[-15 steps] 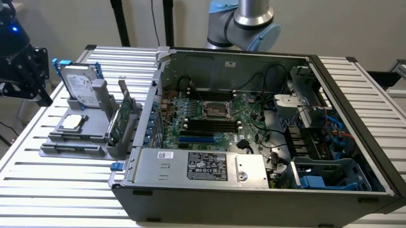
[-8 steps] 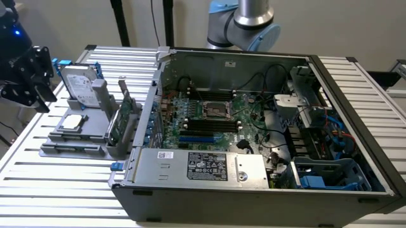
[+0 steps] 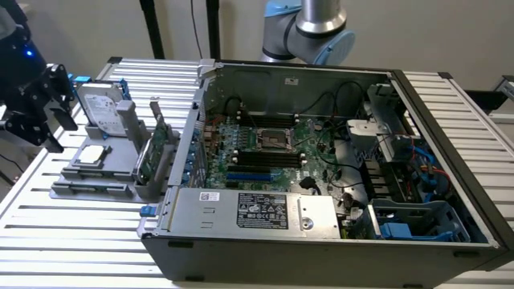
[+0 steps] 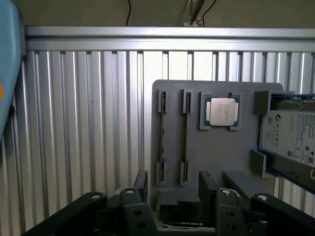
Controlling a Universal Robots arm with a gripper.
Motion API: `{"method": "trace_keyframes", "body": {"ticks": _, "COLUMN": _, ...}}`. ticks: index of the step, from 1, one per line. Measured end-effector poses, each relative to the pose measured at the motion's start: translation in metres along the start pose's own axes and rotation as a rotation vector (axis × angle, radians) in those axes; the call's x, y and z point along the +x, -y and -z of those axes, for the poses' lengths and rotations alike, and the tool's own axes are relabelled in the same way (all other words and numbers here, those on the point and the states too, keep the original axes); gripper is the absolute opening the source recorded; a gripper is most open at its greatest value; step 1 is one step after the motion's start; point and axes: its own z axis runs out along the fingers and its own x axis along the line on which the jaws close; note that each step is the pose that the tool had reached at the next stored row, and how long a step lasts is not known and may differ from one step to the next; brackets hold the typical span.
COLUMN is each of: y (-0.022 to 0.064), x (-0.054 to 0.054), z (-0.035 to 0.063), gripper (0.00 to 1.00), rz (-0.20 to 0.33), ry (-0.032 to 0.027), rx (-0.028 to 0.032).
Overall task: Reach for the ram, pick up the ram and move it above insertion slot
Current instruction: 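Pick up the ram and move it above insertion slot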
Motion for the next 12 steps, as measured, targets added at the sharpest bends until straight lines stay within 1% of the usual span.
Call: {"method": "trace_keyframes", "body": {"ticks": 12, "y": -0.0026, "x": 0.001, "z": -0.0217, "gripper": 0.54, "rz": 0.000, "ry": -0.0001, "rx": -0.0001}}
